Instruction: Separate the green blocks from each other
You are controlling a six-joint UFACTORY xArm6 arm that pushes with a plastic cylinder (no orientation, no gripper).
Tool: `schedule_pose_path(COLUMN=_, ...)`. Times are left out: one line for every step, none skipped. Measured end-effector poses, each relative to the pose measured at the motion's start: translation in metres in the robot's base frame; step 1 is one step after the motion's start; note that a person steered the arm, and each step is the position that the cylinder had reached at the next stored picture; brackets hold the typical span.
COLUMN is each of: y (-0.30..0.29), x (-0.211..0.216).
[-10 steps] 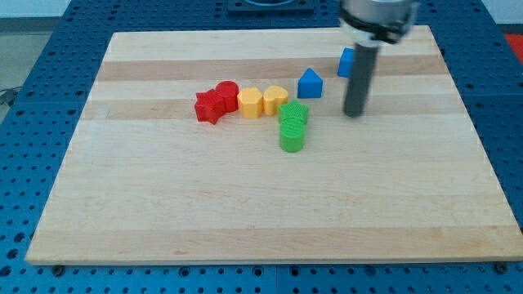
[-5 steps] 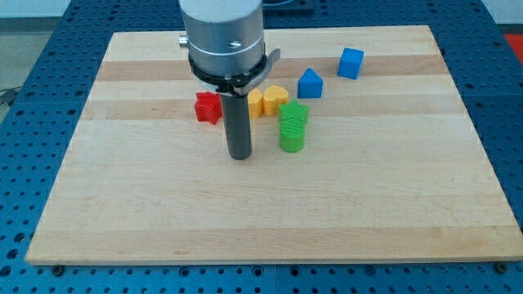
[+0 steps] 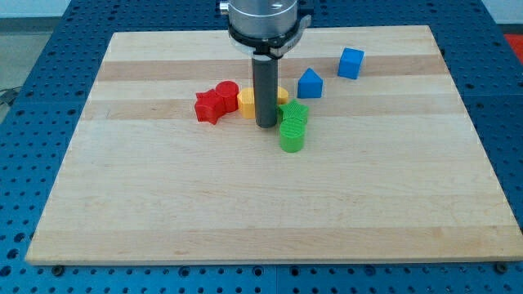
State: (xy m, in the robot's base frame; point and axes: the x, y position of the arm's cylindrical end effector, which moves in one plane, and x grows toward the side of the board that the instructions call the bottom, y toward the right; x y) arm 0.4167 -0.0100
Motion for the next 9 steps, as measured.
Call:
schedule_pose_path(y=0.000, x=0.014)
schedule_pose_path(y=0.021, x=0.039)
schedule_pose_path(y=0.030, x=0.031)
schedule_pose_path(y=0.039, x=-0.009)
schedule_pose_path(y=0.039, x=-0.017)
schedule_pose_path(y=0.039, x=-0.017)
schedule_pose_path(y=0.036, x=0.032)
schedule_pose_path(y=0.034, x=0.059)
schedule_pose_path(y=0.053, x=0.065)
